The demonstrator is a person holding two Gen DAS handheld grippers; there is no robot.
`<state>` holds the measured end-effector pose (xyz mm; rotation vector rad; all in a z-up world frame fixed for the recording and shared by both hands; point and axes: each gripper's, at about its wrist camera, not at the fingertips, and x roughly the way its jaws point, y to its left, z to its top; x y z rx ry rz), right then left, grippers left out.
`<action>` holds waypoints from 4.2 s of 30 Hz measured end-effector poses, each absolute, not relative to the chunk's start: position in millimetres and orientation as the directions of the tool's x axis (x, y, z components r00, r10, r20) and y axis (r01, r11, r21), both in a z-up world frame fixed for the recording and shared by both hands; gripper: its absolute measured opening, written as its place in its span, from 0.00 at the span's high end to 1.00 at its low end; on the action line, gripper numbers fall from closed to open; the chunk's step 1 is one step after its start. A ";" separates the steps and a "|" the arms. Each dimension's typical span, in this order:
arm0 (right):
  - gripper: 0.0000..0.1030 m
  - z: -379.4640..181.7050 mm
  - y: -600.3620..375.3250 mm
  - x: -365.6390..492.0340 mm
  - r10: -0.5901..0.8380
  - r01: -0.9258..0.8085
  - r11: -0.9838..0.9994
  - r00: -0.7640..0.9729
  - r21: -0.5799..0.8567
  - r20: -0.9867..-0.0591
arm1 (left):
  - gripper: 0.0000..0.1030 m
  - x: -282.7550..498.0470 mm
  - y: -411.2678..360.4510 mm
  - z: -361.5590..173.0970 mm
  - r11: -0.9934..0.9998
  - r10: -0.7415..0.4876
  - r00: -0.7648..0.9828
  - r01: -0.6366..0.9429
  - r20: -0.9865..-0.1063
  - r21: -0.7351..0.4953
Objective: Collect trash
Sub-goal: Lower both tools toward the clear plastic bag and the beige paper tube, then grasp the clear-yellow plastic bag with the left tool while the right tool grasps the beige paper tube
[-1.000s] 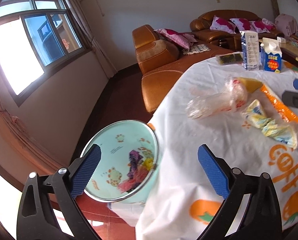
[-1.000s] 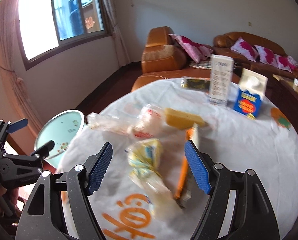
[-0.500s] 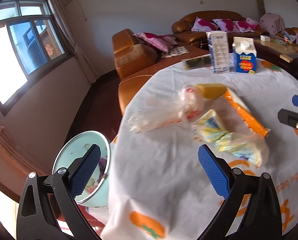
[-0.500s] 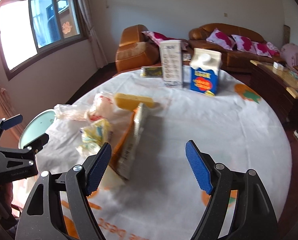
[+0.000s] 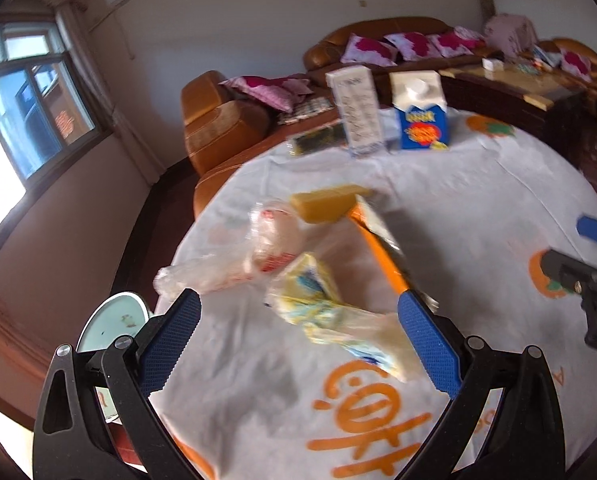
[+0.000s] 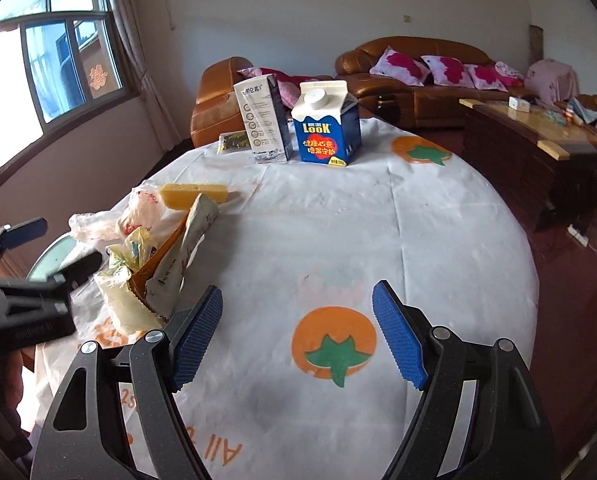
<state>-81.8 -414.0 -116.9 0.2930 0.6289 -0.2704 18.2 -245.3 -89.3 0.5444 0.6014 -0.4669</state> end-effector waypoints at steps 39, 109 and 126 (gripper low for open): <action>0.18 -127.9 -417.6 -97.1 -0.169 0.360 0.902 0.802 0.239 -0.573 | 0.05 33.6 -219.7 -121.1 0.726 -0.076 0.765 0.482 -0.639 0.490; 0.18 -112.4 -337.7 3.0 -0.145 0.257 0.964 0.721 0.067 -0.678 | 0.69 85.0 -146.0 -126.8 0.802 -0.252 0.614 0.565 -0.748 0.194; 0.74 -144.0 -325.4 34.2 -0.062 0.189 0.980 0.599 0.065 -0.798 | 0.72 62.9 -114.0 -99.9 0.842 -0.266 0.680 0.509 -0.683 0.179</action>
